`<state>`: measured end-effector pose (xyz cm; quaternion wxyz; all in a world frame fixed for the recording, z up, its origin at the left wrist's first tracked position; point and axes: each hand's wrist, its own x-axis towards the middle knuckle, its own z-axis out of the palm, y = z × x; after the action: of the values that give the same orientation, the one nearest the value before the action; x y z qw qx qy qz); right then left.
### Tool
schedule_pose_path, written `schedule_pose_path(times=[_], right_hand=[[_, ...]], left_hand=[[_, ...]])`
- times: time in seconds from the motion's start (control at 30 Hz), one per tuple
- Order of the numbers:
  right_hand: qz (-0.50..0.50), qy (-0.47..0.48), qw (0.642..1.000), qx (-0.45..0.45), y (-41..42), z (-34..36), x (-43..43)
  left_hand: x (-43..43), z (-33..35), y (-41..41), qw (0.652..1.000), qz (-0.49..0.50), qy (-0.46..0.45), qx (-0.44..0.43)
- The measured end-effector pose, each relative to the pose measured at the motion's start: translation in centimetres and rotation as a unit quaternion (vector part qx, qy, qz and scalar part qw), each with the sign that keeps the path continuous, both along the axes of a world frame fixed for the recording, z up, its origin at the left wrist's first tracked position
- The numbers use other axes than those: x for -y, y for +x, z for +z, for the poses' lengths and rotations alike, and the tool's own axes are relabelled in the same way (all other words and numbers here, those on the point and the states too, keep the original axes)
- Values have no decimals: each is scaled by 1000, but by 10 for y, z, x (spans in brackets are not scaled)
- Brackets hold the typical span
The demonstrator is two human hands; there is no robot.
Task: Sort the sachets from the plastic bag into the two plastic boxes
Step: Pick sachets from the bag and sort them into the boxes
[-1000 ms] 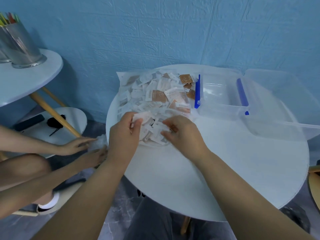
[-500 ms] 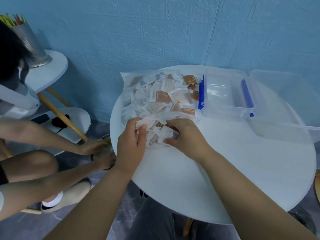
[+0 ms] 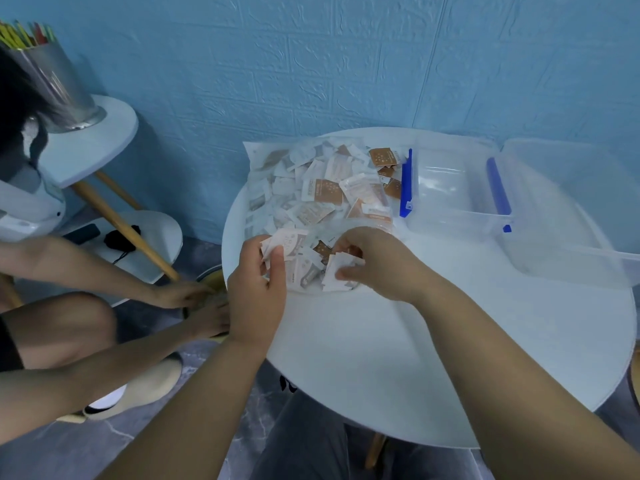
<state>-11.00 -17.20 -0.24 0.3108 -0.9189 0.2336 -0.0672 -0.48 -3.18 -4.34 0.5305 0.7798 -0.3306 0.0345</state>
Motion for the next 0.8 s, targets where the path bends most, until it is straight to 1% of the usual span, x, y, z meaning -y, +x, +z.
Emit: schedule_pose_path(times=[0.07, 0.13, 0.17, 0.2, 0.27, 0.3, 0.43, 0.53, 0.6, 0.7, 0.8], right_hand=[[-1, 29, 999, 35, -8, 2, 3], [-40, 102, 990, 91, -12, 1, 4], [-62, 157, 978, 120, -13, 1, 4], [-79, 223, 960, 151, -14, 0, 3], [-98, 347, 908, 212, -11, -2, 0], [-101, 372, 894, 229, -9, -3, -1], [-114, 346, 902, 233, -1, -6, -11], [-159, 298, 912, 232, 2, -12, -15], [-172, 240, 935, 196, 3, -17, -15], [-126, 120, 980, 101, 6, -25, -18], [-126, 63, 989, 43, 15, -28, -27]], left_hand=[[1, -1, 0, 1000, -2, 5, 1], [2, 0, -1, 1000, -20, 8, -6], [3, 0, -3, 999, -33, 6, -10], [4, 0, -5, 999, -45, 2, -15], [6, 2, -10, 997, -66, -4, -27], [7, 3, -12, 997, -75, -6, -30], [11, 8, -15, 996, -85, 6, -40], [10, 10, -10, 999, -37, -4, -34], [8, 10, -8, 999, 3, -25, -33], [6, 7, -9, 997, 37, -49, -55], [7, 6, -11, 993, 63, -52, -80]])
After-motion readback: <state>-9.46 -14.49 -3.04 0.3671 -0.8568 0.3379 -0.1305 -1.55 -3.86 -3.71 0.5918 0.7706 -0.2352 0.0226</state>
